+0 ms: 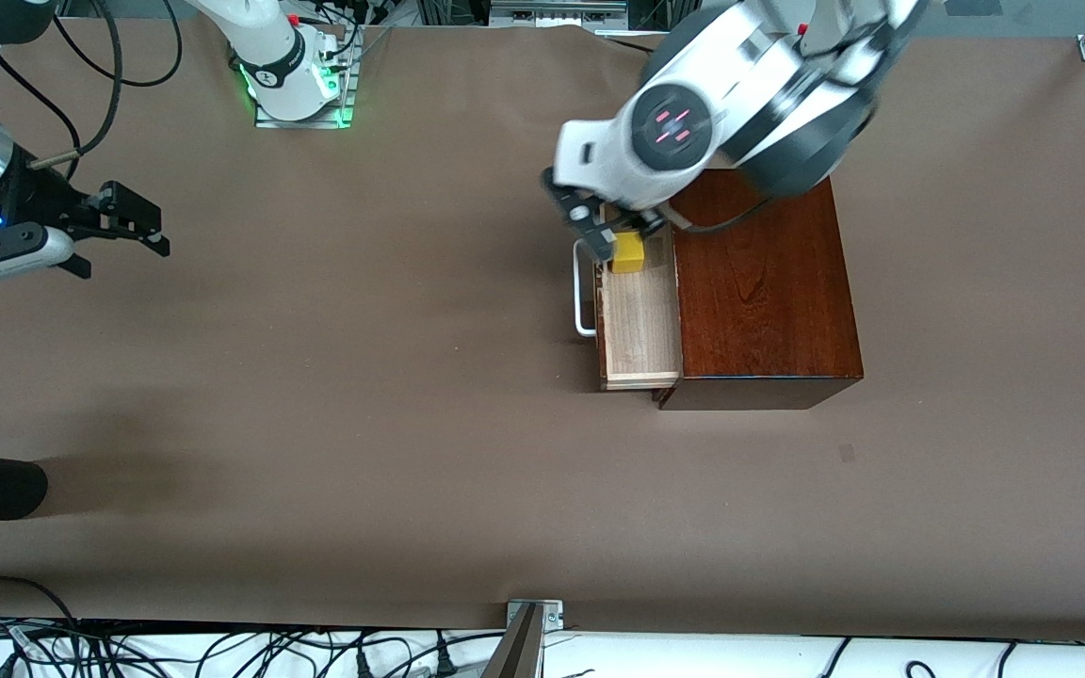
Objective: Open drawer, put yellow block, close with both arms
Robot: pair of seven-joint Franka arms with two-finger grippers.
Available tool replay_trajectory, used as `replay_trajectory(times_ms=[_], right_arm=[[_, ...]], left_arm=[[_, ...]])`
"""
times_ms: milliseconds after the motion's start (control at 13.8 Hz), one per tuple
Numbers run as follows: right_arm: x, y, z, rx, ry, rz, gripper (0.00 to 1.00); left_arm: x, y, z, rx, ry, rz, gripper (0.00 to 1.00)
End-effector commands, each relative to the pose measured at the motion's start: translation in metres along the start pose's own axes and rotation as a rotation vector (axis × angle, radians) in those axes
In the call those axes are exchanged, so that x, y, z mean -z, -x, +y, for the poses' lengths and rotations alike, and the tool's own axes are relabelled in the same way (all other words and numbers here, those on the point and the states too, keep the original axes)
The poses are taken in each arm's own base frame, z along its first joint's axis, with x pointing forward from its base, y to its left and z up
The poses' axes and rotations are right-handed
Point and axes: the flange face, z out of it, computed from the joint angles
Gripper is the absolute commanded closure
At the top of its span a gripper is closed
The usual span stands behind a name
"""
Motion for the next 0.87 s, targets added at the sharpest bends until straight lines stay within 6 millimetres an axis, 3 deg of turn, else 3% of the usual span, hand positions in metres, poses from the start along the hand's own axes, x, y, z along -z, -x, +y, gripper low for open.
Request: replay_trajectory(times_ms=[0,72,217,362,507,797], right_arm=[[0.002,0.007,-0.002,-0.060,0.020,0.000,0.00],[0.004,0.007,0.002,-0.068,0.019,0.007,0.00],[0.005,0.008,0.002,-0.085,0.022,0.000,0.00],[0.006,0.003,0.003,-0.084,0.035,-0.018,0.00],[0.008,-0.004,0.005,-0.089,0.041,-0.001,0.00],[0.010,-0.009,0.007,-0.103,0.039,0.008,0.00]], left_arm=[[-0.008,-0.031,-0.002,-0.188,-0.052,0.062,0.00],[-0.017,-0.039,-0.006,-0.263,-0.088,0.064,0.00],[-0.046,-0.060,0.005,-0.405,-0.170,0.046,0.00],[-0.081,-0.072,0.009,-0.483,-0.260,-0.035,0.00],[-0.101,-0.084,0.013,-0.518,-0.301,-0.036,0.00],[-0.136,-0.076,-0.008,-0.513,-0.315,-0.112,0.00]])
